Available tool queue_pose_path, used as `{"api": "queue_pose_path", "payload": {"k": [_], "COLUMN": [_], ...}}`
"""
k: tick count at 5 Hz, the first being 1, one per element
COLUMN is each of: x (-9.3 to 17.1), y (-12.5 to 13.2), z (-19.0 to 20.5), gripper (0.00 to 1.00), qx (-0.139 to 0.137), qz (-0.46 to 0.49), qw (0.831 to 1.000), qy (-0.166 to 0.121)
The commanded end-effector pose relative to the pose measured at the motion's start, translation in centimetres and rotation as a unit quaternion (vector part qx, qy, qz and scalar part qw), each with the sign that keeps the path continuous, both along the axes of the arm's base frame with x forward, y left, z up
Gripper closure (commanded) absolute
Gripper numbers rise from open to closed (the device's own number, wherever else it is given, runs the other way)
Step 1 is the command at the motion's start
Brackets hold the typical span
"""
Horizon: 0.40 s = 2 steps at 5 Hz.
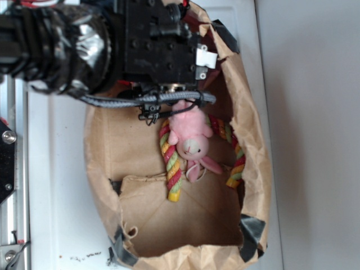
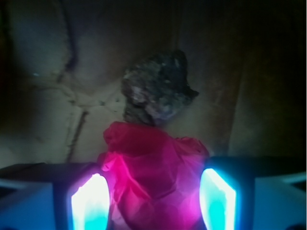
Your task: Grab the red paper.
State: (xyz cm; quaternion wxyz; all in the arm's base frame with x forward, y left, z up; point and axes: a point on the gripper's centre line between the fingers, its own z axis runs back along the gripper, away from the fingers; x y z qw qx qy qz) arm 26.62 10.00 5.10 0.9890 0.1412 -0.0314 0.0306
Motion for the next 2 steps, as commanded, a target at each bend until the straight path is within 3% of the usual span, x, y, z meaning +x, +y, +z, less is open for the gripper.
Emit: {"api": "queue_pose_path", "payload": {"k": [1,2], "x": [-0.1,-0.1], "y": [-0.8,-1.8], "z": [4.9,7.0], "gripper": [1.00,1.00], "qx": [-0.033,-0.057], "qz": [-0.013,-0.024], "qw": [0.998,0.995], "qy": [-0.054,-0.074]}}
